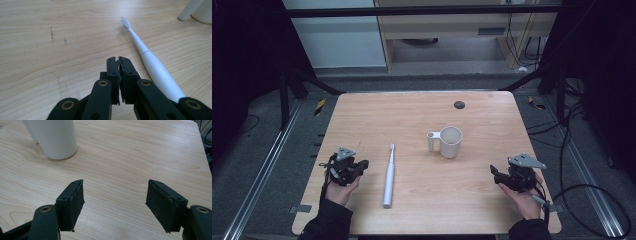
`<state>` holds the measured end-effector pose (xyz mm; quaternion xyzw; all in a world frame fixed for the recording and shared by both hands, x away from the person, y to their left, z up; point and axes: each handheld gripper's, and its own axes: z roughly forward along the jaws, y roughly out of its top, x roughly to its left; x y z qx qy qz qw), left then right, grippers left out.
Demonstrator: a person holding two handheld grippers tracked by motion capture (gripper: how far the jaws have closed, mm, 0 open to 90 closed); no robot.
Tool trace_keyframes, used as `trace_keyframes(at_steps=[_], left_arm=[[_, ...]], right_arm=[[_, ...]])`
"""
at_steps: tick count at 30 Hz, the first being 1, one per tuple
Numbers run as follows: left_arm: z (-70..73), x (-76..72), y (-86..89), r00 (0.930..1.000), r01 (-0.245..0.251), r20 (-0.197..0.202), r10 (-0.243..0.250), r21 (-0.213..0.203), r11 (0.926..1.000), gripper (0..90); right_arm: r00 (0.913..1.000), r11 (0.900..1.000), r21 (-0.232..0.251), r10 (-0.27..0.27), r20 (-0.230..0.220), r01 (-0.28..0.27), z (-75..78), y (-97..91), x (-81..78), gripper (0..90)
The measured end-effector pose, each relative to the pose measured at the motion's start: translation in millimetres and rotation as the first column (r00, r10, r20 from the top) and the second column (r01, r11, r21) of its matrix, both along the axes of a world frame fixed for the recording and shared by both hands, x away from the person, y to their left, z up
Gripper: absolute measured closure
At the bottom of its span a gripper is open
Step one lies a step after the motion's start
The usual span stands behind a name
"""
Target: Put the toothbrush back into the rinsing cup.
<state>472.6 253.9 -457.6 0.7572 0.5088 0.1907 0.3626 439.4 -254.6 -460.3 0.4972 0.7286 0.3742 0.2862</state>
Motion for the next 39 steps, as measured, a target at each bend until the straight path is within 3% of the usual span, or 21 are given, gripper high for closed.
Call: trace_keyframes(at_steps=[11,20,39], left_arm=[[-12.3,9.9,-24.9,0.9984,0.036,-0.044,-0.035,0.023,0.9991,89.6],[-20.2,19.0,-48.9,0.9955,0.074,-0.065,-0.069,0.072,0.9947,89.6],[-24.4,25.0,-56.3,0.9940,0.089,-0.072,-0.083,0.081,0.9927,89.6]], right_arm=[[0.9994,0.9993,-0.019,0.032,-0.010,-0.032,-4.7,8.2,1.0,29.0],[0.9990,0.9986,-0.032,0.042,-0.016,-0.042,-7.4,10.7,1.6,28.5],[0.9990,0.9981,-0.045,0.042,-0.019,-0.042,-8.5,9.6,2.6,28.3]])
